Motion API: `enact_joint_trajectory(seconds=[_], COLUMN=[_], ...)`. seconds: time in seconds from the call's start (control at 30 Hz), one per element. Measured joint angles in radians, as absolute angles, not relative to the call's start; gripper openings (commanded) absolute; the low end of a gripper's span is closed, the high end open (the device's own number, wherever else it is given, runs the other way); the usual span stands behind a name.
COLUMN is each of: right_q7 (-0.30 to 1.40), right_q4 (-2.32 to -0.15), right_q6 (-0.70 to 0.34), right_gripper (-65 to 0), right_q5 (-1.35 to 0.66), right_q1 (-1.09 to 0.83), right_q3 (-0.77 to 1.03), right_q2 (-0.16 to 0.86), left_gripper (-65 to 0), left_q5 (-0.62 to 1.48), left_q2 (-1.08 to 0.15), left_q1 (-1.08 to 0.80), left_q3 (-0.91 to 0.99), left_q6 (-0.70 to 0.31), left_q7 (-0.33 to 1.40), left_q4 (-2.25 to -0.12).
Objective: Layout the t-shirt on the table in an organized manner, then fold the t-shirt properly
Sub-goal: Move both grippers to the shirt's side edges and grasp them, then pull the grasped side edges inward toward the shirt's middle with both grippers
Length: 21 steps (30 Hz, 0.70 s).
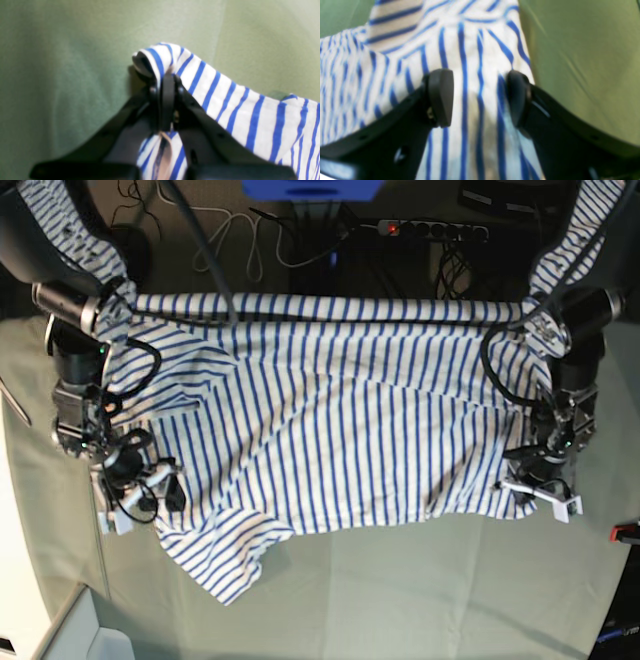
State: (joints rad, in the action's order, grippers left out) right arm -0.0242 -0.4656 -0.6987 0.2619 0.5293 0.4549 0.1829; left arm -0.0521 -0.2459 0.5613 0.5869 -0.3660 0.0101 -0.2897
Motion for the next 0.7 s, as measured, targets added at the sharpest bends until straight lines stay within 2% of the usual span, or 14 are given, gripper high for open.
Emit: enact_joint_trajectory(seconds=[0.43, 0.7], right_q7=[-0.066, -0.075], right_q4=[-0.443, -0.443], right_q6=[-0.699, -0.646], right_gripper=[-30.2, -30.2], right_q5=[0.262, 0.258], right_q1=[0.548, 0.495], right_q3=[0.455, 0.453], right_q2=[0.182, 0.183], left_gripper=[-64.8, -64.8], left_q5=[-0.052, -0.051], left_q2=[-0.276, -0.281], left_q1=[0.562, 0.56], left_q3=[0.587, 0.587], left_q6=[-0.366, -0.366], left_q7=[0.014, 0.014], left_q4=[-0.29, -0.29])
